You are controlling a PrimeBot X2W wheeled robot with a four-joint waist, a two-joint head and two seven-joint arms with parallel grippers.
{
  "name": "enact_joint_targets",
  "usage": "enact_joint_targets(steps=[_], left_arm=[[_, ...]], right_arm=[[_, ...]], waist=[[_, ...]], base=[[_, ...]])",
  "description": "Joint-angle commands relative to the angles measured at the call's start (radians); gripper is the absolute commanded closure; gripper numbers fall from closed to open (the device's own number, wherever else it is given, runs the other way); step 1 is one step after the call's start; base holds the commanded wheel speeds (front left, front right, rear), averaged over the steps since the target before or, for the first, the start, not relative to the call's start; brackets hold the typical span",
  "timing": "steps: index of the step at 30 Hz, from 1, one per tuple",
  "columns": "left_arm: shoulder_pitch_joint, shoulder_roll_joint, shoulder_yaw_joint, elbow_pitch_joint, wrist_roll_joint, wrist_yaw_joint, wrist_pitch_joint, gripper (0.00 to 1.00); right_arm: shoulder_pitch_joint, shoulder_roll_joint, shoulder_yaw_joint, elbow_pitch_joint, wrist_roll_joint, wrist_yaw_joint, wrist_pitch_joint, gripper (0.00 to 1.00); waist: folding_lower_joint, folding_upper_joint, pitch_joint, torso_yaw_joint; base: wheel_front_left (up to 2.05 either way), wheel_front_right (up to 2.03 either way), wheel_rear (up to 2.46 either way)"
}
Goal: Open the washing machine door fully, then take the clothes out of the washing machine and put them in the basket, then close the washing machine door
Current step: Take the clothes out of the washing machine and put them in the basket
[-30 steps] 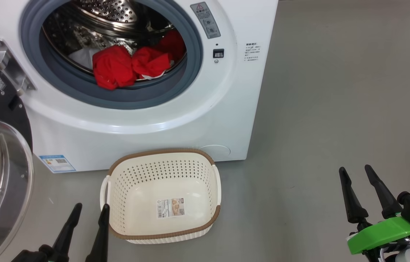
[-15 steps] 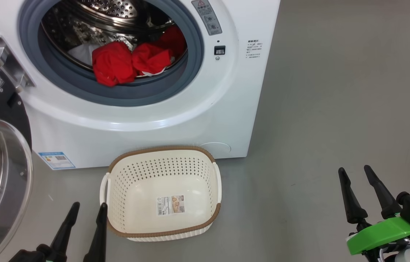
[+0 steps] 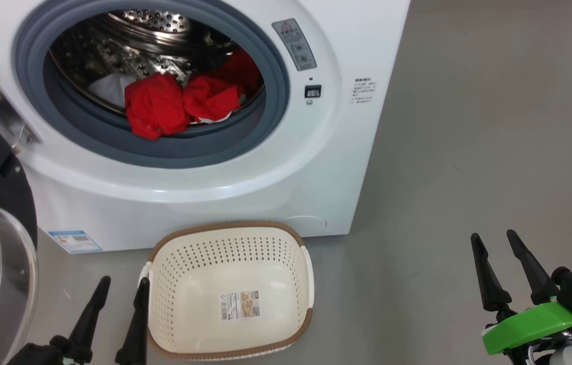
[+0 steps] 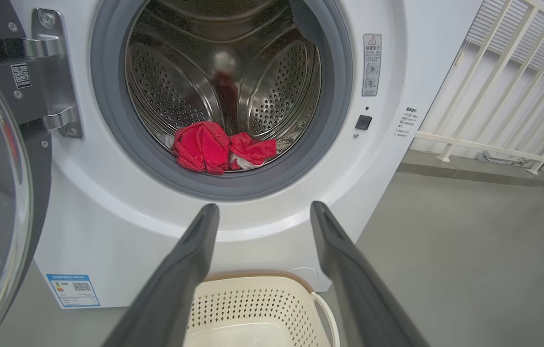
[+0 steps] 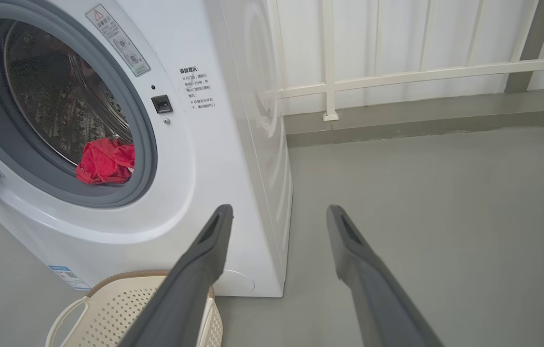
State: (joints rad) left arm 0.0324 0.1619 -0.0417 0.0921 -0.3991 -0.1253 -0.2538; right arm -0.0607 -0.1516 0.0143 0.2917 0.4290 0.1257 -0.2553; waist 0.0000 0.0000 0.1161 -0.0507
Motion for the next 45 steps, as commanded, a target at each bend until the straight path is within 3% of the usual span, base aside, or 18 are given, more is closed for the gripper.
enact_joint_targets(steps=[1,13,22,33,45], left_arm=[[-0.041,0.019,0.03,-0.03,-0.005,-0.005,-0.008,0.0],[-0.039,0.017,0.021,-0.027,-0.007,-0.005,-0.008,0.0],[-0.089,-0.006,0.01,0.061,0.025,-0.005,-0.008,0.0],[-0.425,-0.012,-0.051,0.329,0.099,-0.003,-0.001,0.0],[-0.818,-0.014,-0.076,0.649,0.134,0.056,0.097,0.0]], right_arm=[[-0.023,-0.01,0.019,-0.023,-0.009,0.005,-0.006,0.0],[-0.023,-0.002,0.025,-0.019,-0.011,0.005,-0.006,0.0],[-0.025,0.002,0.034,-0.015,-0.011,0.005,-0.006,0.0],[-0.068,0.027,0.048,-0.021,-0.026,0.005,-0.006,0.0],[-0.144,0.068,0.059,-0.03,-0.038,0.005,-0.006,0.0]], waist=[[0.0,0.0,0.002,0.002],[0.0,0.0,0.004,0.013],[0.0,0.0,0.016,0.017],[0.0,0.0,0.117,0.006],[0.0,0.0,0.238,-0.044]], base=[[0.95,-0.95,0.0],[0.23,-0.23,0.0],[0.0,0.0,0.0],[0.0,0.0,0.0],[0.0,0.0,0.0]])
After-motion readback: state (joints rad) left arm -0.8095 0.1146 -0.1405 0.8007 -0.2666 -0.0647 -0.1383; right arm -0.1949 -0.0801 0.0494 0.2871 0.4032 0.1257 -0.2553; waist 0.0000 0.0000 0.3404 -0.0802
